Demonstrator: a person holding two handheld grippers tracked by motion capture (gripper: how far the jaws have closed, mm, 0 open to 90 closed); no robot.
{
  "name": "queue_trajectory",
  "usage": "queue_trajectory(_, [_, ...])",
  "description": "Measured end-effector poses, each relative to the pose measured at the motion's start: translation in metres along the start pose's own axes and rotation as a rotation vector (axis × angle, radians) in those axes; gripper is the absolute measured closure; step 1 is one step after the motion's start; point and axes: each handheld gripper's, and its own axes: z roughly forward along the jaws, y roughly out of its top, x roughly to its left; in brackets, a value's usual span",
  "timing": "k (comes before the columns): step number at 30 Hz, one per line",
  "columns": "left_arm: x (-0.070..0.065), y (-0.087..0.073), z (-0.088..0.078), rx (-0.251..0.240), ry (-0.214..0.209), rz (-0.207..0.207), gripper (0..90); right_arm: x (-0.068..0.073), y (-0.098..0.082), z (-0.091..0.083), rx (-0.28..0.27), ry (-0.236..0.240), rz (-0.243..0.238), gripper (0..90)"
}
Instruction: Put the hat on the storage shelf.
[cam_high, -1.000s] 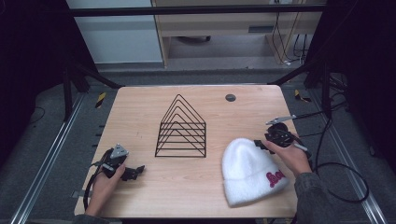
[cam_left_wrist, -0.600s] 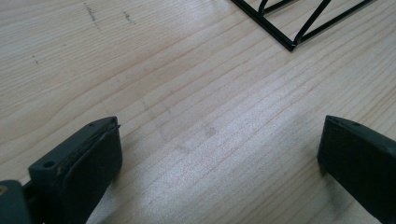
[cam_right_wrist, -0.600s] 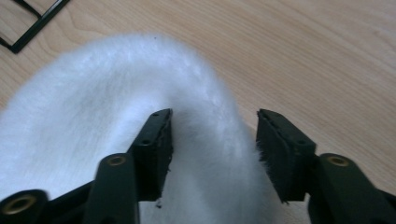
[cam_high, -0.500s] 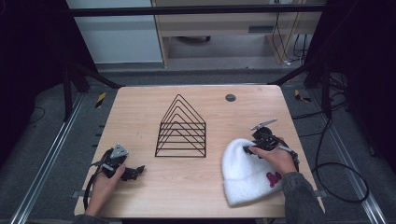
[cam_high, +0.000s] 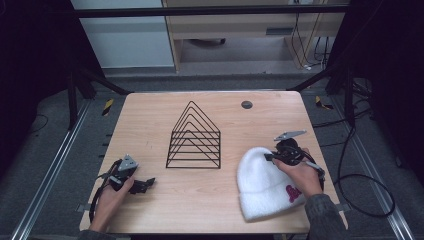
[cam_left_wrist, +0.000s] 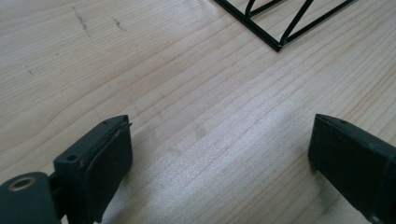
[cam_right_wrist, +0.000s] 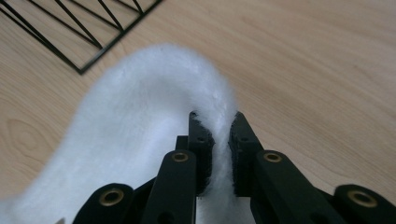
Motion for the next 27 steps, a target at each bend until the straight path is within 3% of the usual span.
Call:
queue_trajectory(2, [-0.004,0.003,-0.001,-0.007,0.037,0.033,7.2,0.005,-0.001,-0.014,-0.05,-0.011,0.0,82.7])
queue_trajectory(3, [-0.007,0.005,-0.003,-0.045,0.05,0.047,7.3,0.012,-0.002,-0.03,-0.11,-0.011,-0.004,82.8])
queue_trajectory(5, [-0.009,0.007,-0.005,-0.07,0.039,0.038,7.3,0.014,-0.002,-0.034,-0.121,-0.013,-0.004,82.8])
queue_trajectory(10, [-0.01,0.02,-0.014,-0.092,0.039,0.045,6.1,0.03,0.004,-0.068,-0.255,-0.022,-0.031,83.1])
queue_trajectory(14, [-0.011,0.039,-0.026,-0.144,0.017,0.023,6.0,0.04,0.014,-0.087,-0.336,-0.018,-0.044,83.2])
queue_trajectory(15, [-0.012,0.044,-0.029,-0.152,0.023,0.03,5.9,0.044,0.021,-0.096,-0.382,-0.015,-0.058,83.4])
queue_trajectory(16, [-0.013,0.049,-0.032,-0.16,0.025,0.036,5.9,0.044,0.021,-0.096,-0.382,-0.015,-0.058,83.4])
queue_trajectory(20, [-0.022,0.07,-0.043,-0.178,0.012,0.077,5.5,0.051,0.041,-0.109,-0.469,-0.005,-0.086,83.5])
queue_trajectory(27, [-0.028,0.106,-0.06,-0.206,-0.028,0.084,5.5,0.061,0.081,-0.126,-0.51,-0.038,-0.135,83.5])
